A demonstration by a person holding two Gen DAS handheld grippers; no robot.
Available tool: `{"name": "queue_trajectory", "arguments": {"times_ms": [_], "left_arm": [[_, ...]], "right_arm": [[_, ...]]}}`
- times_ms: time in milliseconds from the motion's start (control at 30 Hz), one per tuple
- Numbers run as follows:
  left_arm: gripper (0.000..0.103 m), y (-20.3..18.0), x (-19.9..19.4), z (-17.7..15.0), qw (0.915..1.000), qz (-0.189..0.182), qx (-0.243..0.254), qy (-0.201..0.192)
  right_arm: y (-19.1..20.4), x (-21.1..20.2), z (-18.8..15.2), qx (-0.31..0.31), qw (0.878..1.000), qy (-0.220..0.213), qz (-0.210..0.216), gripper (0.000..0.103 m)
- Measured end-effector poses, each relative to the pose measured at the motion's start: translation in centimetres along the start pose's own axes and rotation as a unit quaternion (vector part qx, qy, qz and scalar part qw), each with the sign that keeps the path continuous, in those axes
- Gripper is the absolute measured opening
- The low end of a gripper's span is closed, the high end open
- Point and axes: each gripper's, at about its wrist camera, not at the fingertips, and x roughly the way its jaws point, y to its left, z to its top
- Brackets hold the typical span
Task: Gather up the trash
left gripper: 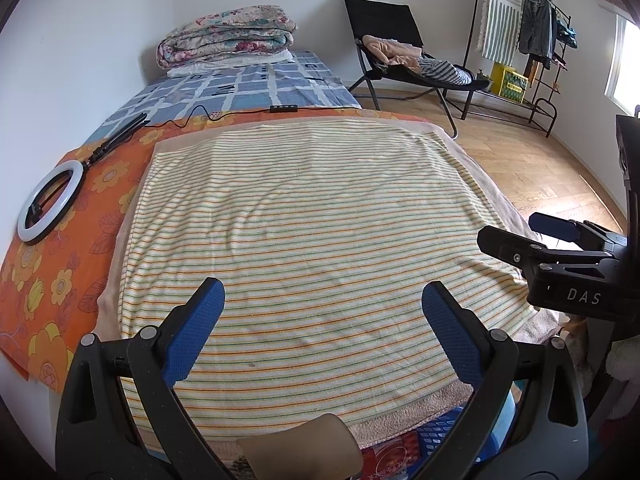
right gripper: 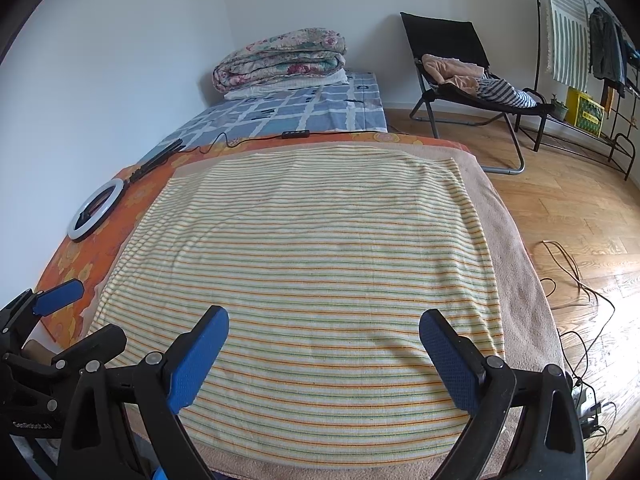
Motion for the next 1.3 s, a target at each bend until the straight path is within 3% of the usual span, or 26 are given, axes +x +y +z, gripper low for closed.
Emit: {"name": "queue_trajectory", "arguments": {"times_ms": [1300], "left_arm": [[0.101,-0.19,-0.02,-0.03,1.0000,0.002,0.003,0.000]], "right_arm": [[-0.15,0.51,-0.53,0.002,1.000,0.009,0.002,0.097]]}}
